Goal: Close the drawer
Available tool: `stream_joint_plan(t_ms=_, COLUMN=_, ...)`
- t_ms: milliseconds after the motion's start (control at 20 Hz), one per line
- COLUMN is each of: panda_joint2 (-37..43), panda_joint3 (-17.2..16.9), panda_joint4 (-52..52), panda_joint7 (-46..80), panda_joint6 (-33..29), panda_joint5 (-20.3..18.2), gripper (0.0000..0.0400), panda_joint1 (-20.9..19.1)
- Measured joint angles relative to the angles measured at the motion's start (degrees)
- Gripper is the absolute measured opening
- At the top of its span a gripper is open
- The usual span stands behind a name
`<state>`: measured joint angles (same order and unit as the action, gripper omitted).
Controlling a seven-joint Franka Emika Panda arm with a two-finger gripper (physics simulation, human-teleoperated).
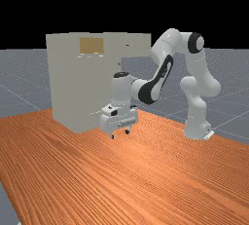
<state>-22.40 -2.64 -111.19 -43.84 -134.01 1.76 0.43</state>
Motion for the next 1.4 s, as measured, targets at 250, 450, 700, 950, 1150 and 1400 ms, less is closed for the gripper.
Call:
stream_joint_plan(t_ms=250, panda_joint2=0.0, panda_joint3=0.0, panda_joint4=0.0, panda_joint7=0.0, panda_joint6=0.0, panda_joint5=0.0, gripper=0.0033, panda_joint1=0.0)
stream_joint_plan(t_ms=450, panda_joint2=-0.4, panda_joint3=-0.8, panda_joint4=1.8, panda_joint7=4.2, panda_joint6=1.7, panda_joint5=0.1, gripper=0.0004, panda_joint1=0.8)
stream_joint_plan(t_ms=700, panda_joint2=23.3, panda_joint3=-1.1, panda_joint4=-31.4, panda_joint7=-0.9, panda_joint6=-9.2, panda_joint5=3.0, gripper=0.0, panda_joint1=0.3)
stream_joint_plan(t_ms=950, panda_joint2=36.5, panda_joint3=-9.7, panda_joint4=-44.7, panda_joint7=-20.3, panda_joint6=-10.5, panda_joint5=6.1, gripper=0.0, panda_joint1=-2.3)
stream_joint_plan(t_ms=1150, panda_joint2=29.7, panda_joint3=-15.7, panda_joint4=-37.9, panda_joint7=-23.7, panda_joint6=-11.1, panda_joint5=7.8, gripper=0.0, panda_joint1=-9.5)
stream_joint_plan(t_ms=1400, panda_joint2=31.2, panda_joint3=-17.3, panda_joint4=-37.4, panda_joint7=-33.1, panda_joint6=-1.3, panda_joint5=6.5, gripper=0.0, panda_joint1=-9.5)
